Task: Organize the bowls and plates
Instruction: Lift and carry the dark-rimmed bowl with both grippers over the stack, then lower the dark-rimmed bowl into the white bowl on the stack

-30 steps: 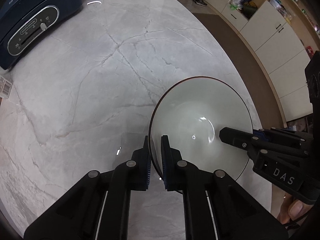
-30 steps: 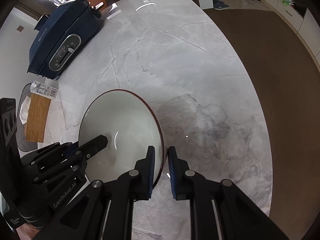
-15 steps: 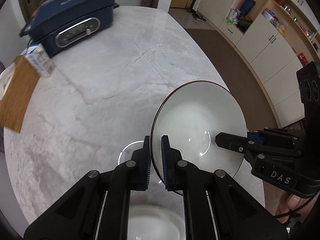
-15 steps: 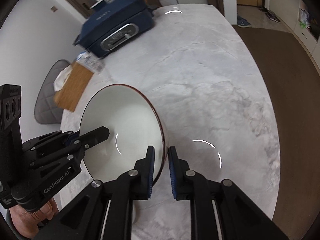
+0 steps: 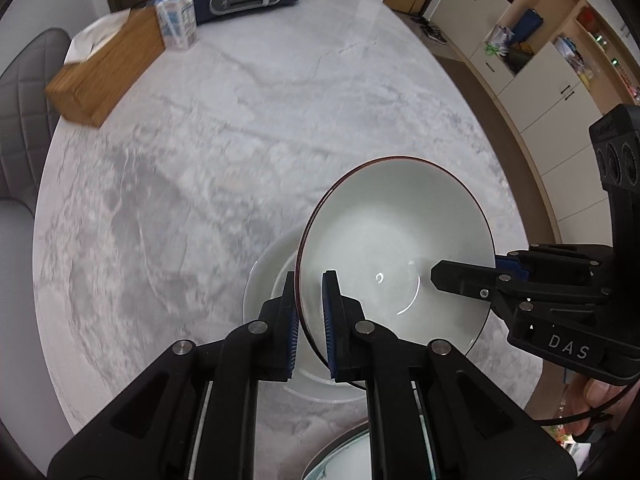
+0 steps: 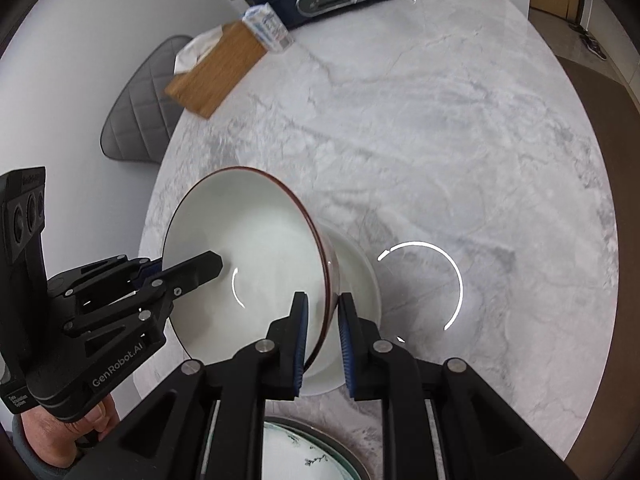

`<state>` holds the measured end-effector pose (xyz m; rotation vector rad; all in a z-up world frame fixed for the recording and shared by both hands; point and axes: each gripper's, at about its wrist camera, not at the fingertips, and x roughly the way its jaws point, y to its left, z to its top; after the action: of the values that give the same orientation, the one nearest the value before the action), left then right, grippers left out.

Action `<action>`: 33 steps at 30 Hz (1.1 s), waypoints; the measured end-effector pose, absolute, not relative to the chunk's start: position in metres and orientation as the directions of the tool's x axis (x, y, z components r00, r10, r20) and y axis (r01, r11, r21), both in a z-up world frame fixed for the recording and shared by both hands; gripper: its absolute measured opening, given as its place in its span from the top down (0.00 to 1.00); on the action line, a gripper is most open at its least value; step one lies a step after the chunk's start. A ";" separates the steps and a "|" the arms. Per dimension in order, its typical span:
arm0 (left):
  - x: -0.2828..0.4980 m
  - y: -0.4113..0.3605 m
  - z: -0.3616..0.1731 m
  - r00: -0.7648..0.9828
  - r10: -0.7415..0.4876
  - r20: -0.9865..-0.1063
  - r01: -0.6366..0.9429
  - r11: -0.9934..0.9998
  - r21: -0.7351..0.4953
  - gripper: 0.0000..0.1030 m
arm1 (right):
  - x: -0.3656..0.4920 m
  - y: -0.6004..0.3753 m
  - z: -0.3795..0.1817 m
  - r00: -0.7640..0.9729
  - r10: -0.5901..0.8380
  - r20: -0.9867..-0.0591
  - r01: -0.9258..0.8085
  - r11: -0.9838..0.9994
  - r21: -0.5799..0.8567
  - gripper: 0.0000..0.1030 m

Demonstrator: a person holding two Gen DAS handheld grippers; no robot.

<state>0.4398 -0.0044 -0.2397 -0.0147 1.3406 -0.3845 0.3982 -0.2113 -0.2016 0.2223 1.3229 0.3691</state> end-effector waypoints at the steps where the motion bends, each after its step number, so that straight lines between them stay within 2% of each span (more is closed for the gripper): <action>1: 0.434 -0.003 -0.244 0.166 -0.276 -0.947 0.260 0.938 -0.228 0.92 | 0.396 -0.208 -0.205 0.190 0.381 -0.905 -0.138 0.923 0.360 0.83; 9: 0.423 -0.003 -0.279 0.116 -0.253 -0.960 0.247 0.944 -0.219 0.92 | 0.385 -0.198 -0.226 0.147 0.346 -0.927 -0.135 0.935 0.328 0.83; 20: 0.428 -0.006 -0.296 0.096 -0.240 -0.966 0.240 0.948 -0.211 0.91 | 0.393 -0.193 -0.235 0.138 0.300 -0.944 -0.154 0.948 0.279 0.83; 22: 0.428 -0.006 -0.296 0.097 -0.242 -0.965 0.237 0.948 -0.214 0.91 | 0.392 -0.189 -0.234 0.141 0.275 -0.951 -0.174 0.953 0.250 0.83; 27: 0.429 -0.005 -0.295 0.103 -0.245 -0.964 0.227 0.949 -0.217 0.89 | 0.386 -0.166 -0.230 0.189 0.129 -0.973 -0.277 0.958 0.073 0.83; 33: 0.432 -0.004 -0.295 0.104 -0.245 -0.964 0.222 0.950 -0.217 0.88 | 0.388 -0.164 -0.234 0.169 0.107 -0.980 -0.293 0.955 0.053 0.79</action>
<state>0.4316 -0.0035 -0.2952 -0.0188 1.4257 -0.3442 0.3884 -0.1642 -0.2338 -0.1608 1.3733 0.2861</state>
